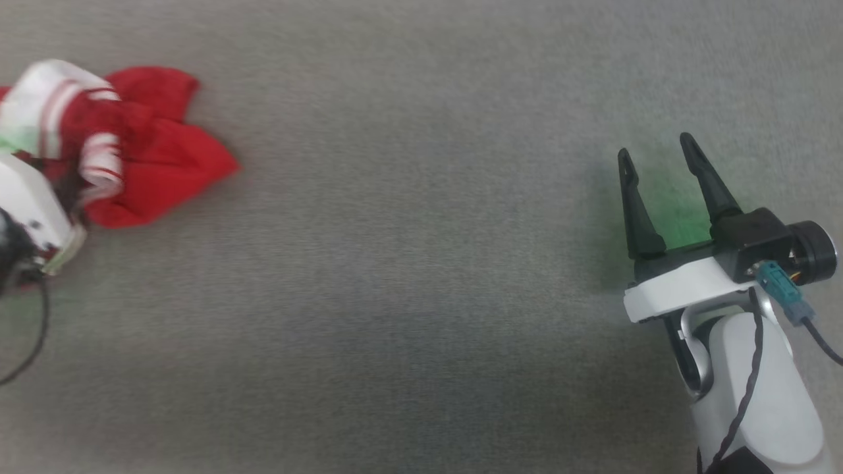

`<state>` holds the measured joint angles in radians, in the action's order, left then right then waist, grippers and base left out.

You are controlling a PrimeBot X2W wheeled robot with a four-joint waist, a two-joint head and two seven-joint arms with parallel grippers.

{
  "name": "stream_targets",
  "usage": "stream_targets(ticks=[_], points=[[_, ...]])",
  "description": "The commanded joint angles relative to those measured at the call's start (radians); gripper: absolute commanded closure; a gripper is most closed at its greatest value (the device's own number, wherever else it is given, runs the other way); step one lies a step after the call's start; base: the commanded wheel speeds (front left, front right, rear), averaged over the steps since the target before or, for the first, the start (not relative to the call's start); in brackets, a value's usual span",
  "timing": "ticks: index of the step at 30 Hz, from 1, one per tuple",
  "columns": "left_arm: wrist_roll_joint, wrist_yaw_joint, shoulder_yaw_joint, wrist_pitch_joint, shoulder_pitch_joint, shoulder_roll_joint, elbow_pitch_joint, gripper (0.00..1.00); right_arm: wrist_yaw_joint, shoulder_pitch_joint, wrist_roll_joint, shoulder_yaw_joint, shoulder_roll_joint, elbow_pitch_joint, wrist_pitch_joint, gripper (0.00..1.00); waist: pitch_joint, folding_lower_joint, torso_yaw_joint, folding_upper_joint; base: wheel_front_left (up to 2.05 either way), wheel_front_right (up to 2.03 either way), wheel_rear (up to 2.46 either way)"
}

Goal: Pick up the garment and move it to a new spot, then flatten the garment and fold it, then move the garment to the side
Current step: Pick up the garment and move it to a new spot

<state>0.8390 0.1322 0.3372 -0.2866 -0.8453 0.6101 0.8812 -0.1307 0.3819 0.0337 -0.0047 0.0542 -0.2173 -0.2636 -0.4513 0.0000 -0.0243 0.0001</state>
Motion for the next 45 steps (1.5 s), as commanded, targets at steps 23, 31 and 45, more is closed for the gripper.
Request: stream_targets(ticks=[23,31,45], points=[[0.134,-0.002,0.214,0.131,-0.008,0.068,-0.109,1.00,0.000,-0.046,-0.058,-0.007,-0.003,-0.010,-0.001,0.00,0.161,0.0000,-0.084,-0.0001,0.00,0.00,0.00],[0.163,-0.002,0.382,0.097,-0.023,0.079,-0.438,1.00,0.000,-0.092,-0.096,-0.039,-0.004,-0.002,-0.001,0.00,0.189,0.0000,-0.174,-0.0001,0.00,0.00,0.00],[0.257,-0.002,0.759,0.008,-0.227,-0.097,-0.649,1.00,0.000,-0.075,-0.232,-0.060,-0.004,0.009,-0.001,0.00,0.057,0.0000,-0.407,-0.0001,0.00,0.00,0.00]])
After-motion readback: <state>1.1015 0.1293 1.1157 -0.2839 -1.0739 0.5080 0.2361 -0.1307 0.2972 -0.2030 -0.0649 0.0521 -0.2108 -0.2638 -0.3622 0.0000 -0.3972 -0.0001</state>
